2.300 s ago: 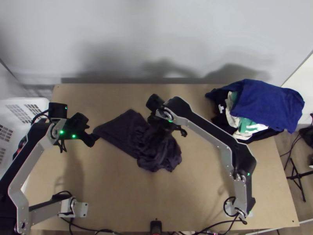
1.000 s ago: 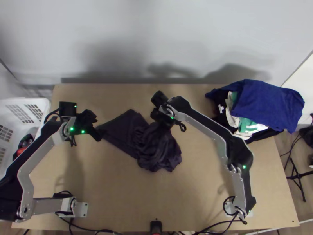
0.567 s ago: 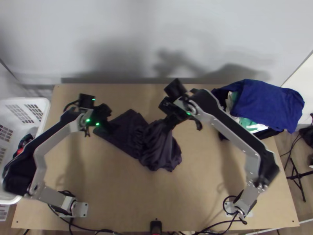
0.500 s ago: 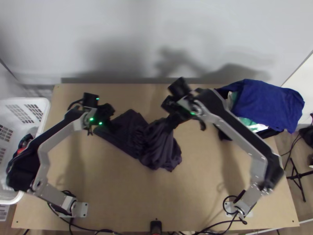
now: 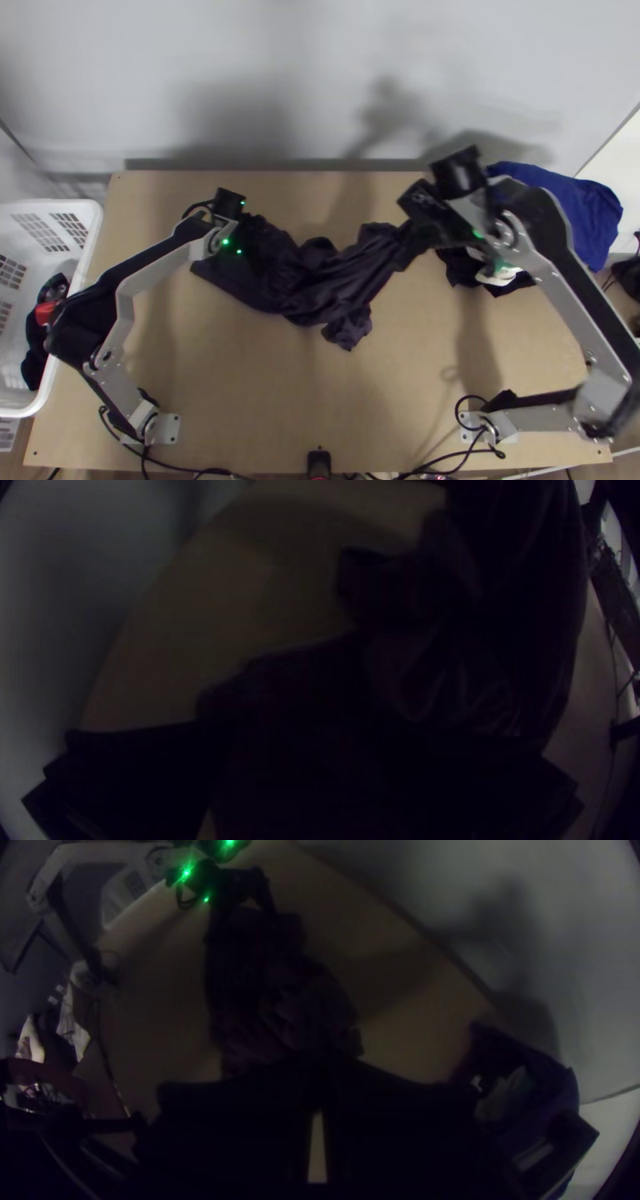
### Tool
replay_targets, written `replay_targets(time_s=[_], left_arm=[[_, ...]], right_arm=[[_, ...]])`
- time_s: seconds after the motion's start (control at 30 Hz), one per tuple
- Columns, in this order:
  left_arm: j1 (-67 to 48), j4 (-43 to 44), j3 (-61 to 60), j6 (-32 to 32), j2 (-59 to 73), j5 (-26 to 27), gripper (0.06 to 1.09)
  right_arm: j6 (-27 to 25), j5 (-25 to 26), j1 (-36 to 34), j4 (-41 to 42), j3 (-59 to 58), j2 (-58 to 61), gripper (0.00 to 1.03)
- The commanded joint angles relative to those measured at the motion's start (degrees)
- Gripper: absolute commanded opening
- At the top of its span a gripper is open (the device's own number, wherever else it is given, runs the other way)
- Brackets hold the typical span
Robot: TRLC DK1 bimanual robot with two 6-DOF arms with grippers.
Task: Fold the t-shirt
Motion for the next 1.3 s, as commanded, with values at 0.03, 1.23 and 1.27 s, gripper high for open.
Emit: replay_targets(time_s=[0.03, 1.23, 1.27], left_arm=[[-3.92, 0.04, 4.65, 0.91, 4.41, -0.40, 1.04], [-10.16, -21.49, 13.35, -1.47, 11.71, 7.51, 0.73], [-9.55, -20.97, 13.26, -1.55, 12.15, 7.60, 0.61]], right_arm=[[0.31, -0.14, -5.00, -0.95, -5.58, -7.58, 0.04], [-0.21, -0.05, -4.12, -1.30, -9.18, -11.18, 0.04], [-0.21, -0.05, -4.12, -1.30, -9.18, -11.27, 0.04]])
